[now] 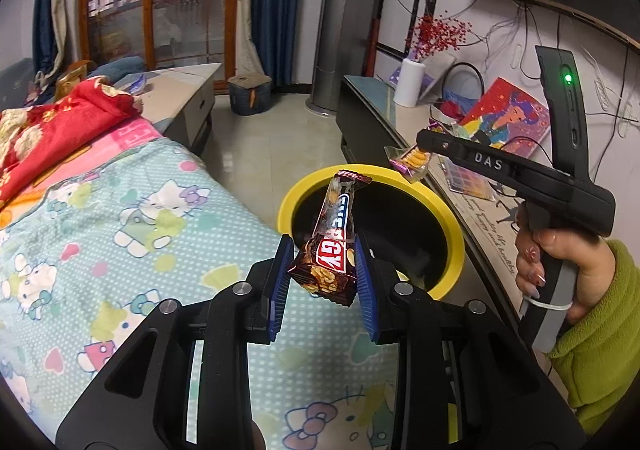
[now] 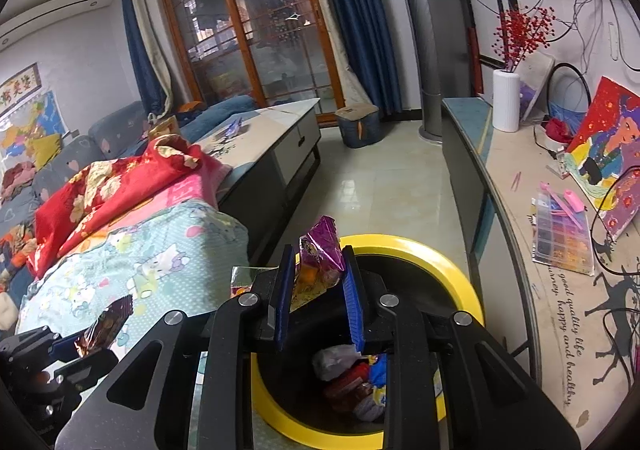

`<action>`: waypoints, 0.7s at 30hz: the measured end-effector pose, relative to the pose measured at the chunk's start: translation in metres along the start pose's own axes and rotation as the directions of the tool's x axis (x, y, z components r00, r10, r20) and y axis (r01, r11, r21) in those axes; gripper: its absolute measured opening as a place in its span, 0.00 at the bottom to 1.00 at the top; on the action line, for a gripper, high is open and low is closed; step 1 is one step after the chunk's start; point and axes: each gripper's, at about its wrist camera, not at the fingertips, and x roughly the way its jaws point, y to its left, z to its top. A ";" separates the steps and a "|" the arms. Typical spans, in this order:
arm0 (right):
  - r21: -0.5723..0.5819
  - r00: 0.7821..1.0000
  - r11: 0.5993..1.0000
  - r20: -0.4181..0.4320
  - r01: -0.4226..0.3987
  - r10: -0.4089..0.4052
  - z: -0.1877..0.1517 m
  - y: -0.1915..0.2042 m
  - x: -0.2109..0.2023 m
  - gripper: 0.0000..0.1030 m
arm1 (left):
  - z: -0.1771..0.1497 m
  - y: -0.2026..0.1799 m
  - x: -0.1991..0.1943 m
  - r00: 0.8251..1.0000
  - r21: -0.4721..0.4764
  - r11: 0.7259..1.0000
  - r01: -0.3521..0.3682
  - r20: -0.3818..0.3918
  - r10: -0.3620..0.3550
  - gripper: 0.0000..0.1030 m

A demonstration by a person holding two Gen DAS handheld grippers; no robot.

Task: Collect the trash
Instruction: 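Carry the chocolate wrapper and pink wrapper over the yellow bin, then open both tools to drop the two wrappers into the bin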

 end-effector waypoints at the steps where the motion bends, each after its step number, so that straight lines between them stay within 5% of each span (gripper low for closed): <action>1: 0.001 1.000 1.000 0.001 0.005 -0.005 0.000 -0.002 0.000 0.22 | 0.000 -0.002 0.001 1.000 0.004 1.000 0.005 -0.004 -0.005 0.23; 21: 0.048 0.997 0.998 -0.068 0.049 -0.046 -0.019 -0.038 0.021 0.24 | -0.005 -0.034 0.055 0.994 0.072 0.995 0.065 -0.094 -0.058 0.23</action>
